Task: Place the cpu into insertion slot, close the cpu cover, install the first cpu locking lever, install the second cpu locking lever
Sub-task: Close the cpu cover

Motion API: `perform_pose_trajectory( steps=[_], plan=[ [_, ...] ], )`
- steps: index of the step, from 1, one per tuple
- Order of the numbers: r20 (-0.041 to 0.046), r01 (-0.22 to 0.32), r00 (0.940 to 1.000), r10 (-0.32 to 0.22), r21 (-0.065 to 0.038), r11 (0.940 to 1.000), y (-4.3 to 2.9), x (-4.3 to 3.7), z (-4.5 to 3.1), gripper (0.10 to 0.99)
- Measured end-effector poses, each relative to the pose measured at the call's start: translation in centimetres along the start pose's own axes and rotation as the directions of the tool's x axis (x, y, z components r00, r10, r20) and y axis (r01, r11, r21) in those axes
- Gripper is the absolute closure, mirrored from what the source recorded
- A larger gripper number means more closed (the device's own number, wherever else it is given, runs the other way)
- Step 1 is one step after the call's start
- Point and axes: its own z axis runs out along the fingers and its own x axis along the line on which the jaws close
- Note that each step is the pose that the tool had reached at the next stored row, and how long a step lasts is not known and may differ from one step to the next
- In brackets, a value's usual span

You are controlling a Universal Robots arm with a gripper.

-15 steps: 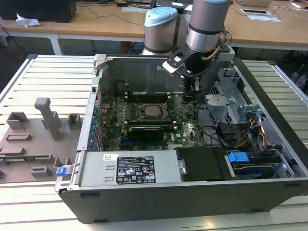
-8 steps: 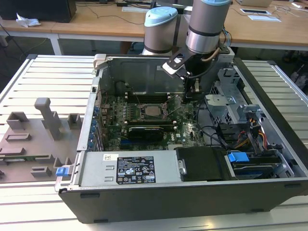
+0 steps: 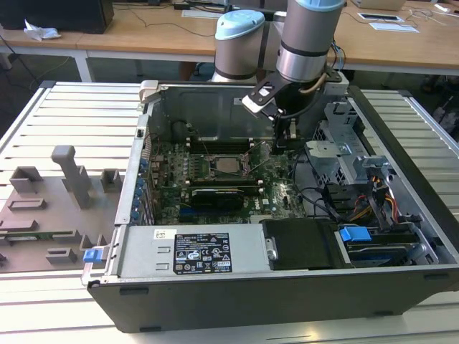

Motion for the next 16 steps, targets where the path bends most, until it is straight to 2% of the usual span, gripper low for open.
perform_pose_trajectory(
  steps=[16],
  plan=[
    [0.0001,0.000,1.0000,0.000,0.000,1.0000,-0.11,-0.01,0.66,0.980]
  ],
)
